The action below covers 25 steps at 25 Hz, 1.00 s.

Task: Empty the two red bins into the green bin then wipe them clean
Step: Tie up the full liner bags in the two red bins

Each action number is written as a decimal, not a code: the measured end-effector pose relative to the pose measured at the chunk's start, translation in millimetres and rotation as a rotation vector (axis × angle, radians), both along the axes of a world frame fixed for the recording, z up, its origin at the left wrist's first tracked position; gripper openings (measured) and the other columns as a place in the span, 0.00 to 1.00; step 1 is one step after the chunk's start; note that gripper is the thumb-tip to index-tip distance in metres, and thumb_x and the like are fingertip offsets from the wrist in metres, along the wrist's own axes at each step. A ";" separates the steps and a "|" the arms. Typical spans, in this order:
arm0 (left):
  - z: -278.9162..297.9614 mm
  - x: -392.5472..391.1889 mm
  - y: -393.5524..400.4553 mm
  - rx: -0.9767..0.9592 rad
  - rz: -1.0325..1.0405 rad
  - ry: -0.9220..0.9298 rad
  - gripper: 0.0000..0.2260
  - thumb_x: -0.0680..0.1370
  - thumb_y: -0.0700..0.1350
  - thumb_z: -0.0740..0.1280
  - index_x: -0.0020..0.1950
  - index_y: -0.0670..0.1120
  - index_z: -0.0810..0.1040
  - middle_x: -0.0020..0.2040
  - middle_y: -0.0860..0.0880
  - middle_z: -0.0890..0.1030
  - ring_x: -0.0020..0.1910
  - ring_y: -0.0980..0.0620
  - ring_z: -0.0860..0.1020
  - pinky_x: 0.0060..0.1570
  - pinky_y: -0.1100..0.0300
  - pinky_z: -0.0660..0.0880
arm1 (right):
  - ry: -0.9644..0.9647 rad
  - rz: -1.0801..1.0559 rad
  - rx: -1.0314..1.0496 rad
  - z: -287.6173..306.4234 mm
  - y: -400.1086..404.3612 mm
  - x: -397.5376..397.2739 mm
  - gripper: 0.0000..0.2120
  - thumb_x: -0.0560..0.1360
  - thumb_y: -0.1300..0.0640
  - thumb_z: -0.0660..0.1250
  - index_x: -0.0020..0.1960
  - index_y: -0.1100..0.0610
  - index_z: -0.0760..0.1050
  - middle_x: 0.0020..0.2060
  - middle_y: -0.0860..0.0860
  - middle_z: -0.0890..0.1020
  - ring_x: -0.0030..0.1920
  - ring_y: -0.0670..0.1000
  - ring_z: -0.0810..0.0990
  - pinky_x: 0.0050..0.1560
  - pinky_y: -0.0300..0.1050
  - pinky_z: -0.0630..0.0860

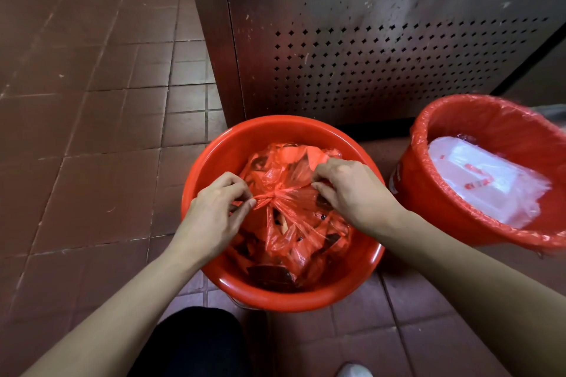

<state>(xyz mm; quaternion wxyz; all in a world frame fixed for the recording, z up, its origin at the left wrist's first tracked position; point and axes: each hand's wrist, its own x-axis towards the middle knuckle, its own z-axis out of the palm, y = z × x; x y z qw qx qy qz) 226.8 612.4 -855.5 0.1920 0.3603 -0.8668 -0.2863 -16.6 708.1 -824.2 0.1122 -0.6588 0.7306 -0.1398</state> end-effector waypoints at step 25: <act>63.5 -58.7 68.0 0.074 -0.153 0.171 0.05 0.79 0.44 0.70 0.51 0.54 0.80 0.48 0.59 0.81 0.49 0.60 0.79 0.51 0.63 0.72 | -0.018 -0.267 -0.095 56.4 106.5 -13.1 0.12 0.78 0.51 0.63 0.59 0.49 0.79 0.45 0.47 0.79 0.47 0.50 0.78 0.52 0.51 0.75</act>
